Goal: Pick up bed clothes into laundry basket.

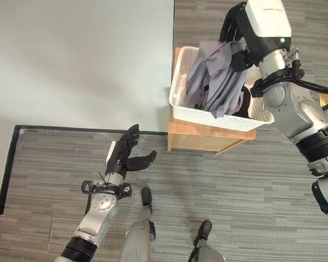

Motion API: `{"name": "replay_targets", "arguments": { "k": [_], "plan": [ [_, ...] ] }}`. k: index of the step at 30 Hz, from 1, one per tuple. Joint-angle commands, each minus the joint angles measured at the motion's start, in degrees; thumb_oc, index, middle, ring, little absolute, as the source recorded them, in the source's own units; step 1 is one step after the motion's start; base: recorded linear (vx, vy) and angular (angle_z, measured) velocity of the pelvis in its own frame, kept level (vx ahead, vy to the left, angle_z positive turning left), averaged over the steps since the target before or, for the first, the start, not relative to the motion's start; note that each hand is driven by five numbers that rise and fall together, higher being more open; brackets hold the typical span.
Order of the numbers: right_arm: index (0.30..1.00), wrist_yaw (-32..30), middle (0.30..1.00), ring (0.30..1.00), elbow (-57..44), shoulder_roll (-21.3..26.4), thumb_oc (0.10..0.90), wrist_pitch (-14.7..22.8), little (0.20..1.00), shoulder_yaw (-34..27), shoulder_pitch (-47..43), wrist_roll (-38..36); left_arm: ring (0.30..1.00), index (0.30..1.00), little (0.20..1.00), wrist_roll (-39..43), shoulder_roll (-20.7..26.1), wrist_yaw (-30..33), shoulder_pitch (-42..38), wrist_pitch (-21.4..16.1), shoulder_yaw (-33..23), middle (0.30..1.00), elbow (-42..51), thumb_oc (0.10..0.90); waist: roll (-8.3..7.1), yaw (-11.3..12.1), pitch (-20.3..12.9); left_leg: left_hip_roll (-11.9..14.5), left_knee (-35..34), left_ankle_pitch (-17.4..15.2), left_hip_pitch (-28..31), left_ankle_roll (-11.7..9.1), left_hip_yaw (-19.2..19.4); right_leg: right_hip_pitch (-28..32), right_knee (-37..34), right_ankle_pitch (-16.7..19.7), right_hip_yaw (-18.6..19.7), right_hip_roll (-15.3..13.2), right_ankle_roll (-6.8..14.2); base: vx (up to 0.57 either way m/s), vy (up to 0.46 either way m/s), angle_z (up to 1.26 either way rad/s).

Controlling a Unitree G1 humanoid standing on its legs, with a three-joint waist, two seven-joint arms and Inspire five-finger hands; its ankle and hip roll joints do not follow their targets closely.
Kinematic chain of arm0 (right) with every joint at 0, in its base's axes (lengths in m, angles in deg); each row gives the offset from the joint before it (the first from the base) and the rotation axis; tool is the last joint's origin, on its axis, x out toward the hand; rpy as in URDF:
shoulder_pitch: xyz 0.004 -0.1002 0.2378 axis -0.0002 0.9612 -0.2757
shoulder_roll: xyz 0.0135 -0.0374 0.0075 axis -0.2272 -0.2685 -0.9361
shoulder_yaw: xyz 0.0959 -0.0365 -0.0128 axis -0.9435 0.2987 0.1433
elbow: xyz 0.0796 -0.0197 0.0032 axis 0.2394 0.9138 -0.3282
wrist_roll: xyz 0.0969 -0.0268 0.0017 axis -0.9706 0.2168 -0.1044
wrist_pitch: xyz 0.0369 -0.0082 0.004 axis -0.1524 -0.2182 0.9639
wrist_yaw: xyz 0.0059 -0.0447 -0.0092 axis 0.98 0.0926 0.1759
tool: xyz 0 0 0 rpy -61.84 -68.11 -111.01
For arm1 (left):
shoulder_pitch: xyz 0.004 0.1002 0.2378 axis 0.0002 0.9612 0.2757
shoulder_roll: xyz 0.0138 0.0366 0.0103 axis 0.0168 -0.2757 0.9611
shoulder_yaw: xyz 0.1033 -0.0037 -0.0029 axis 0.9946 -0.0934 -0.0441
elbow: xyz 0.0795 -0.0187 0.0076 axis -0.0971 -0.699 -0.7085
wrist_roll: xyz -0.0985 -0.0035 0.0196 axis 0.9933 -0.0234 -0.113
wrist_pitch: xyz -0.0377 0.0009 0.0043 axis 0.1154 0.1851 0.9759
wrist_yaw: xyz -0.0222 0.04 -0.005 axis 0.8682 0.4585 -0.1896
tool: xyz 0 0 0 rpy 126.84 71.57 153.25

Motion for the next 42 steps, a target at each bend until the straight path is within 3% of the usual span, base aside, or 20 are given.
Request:
{"name": "replay_targets", "arguments": {
  "k": [1,12,19,25,26,29,36,42],
  "plan": [
    [0.9,-2.5,0.9,0.9,-2.1,2.6,0.8,-0.4,0.9,-3.6,-10.4,3.5,0.9,0.9,0.9,-0.9,0.3,0.9,-6.2,-5.3,1.2,0.9,4.8,0.8,-0.99,2.6,-1.3,4.0,0.0,-4.0,0.5,-4.1,-3.2,1.4,0.2,3.4,0.0,-2.5,2.3,-0.02,-0.008,0.04],
    [0.9,-3.5,0.9,0.9,-2.9,4.1,0.8,0.7,0.9,-4.0,-12.4,1.4,0.9,0.9,0.9,-0.2,0.8,0.5,-5.6,-5.6,0.4,0.9,4.7,0.8,0.49,2.6,-3.0,3.4,0.0,-4.7,2.2,-3.8,-3.3,2.7,0.2,2.8,0.0,-3.1,2.5,0.0,-0.003,0.05],
    [0.9,-1.0,0.9,0.9,-16.2,7.6,0.8,4.5,0.9,-9.3,-4.4,-1.0,0.9,0.9,0.9,0.2,0.1,-0.4,-3.0,-5.0,-2.5,0.9,5.0,0.8,0.55,0.4,-7.0,2.7,0.0,-6.3,6.2,-3.3,-2.6,6.1,0.2,2.2,-0.1,-3.6,2.9,0.05,-0.014,-0.03],
    [0.9,2.7,0.9,0.9,-29.7,6.9,0.8,8.9,0.9,-23.9,20.9,-5.0,0.9,0.9,0.9,-0.3,-1.4,-2.0,-1.4,-4.6,-3.5,0.9,5.5,0.8,0.26,-1.7,-9.5,2.5,0.0,-7.2,9.1,-2.9,-2.6,8.8,0.2,2.1,-0.5,-3.6,3.2,0.03,-0.02,0.03],
    [0.9,4.5,0.9,0.9,-33.2,3.9,0.8,11.3,0.9,-31.9,37.1,-6.7,0.9,0.9,0.9,-1.3,-2.4,-2.8,-0.5,-4.9,-3.8,0.9,5.8,0.8,0.17,-2.8,-10.8,2.6,0.0,-7.5,10.5,-2.9,-2.7,10.0,0.2,2.2,-0.6,-3.4,3.3,0.06,-0.024,0.07],
    [0.9,6.4,0.9,0.9,-35.3,-2.1,0.8,13.2,0.9,-37.3,51.1,-9.2,0.9,0.9,0.9,-2.5,-2.5,-3.2,0.4,-5.0,-3.4,0.9,5.3,0.8,0.01,-3.0,-12.4,2.7,0.0,-7.7,11.9,-2.9,-2.8,11.3,0.2,2.1,-0.9,-3.1,3.2,0.05,-0.022,-0.05],
    [0.9,8.1,0.9,0.9,-33.5,-9.0,0.8,15.5,0.9,-40.6,66.9,-12.1,0.9,0.9,0.9,-4.4,-0.9,-5.4,3.1,-5.7,-3.1,0.9,6.2,0.8,0.25,-4.4,-15.1,3.0,0.0,-7.9,14.4,-3.1,-3.0,13.2,0.2,2.0,-0.6,-2.6,3.1,0.02,-0.011,-0.11],
    [0.9,9.7,0.9,0.9,-28.4,-16.9,0.8,17.5,0.9,-40.3,74.4,-21.1,0.9,0.9,0.9,-3.2,0.3,-7.9,4.2,-6.7,-0.9,0.9,5.8,0.8,0.8,-5.1,-16.3,3.3,0.0,-7.6,15.3,-3.3,-3.5,14.0,0.2,1.8,-0.5,-2.0,2.6,-0.01,-0.001,0.03]
  ]
}}
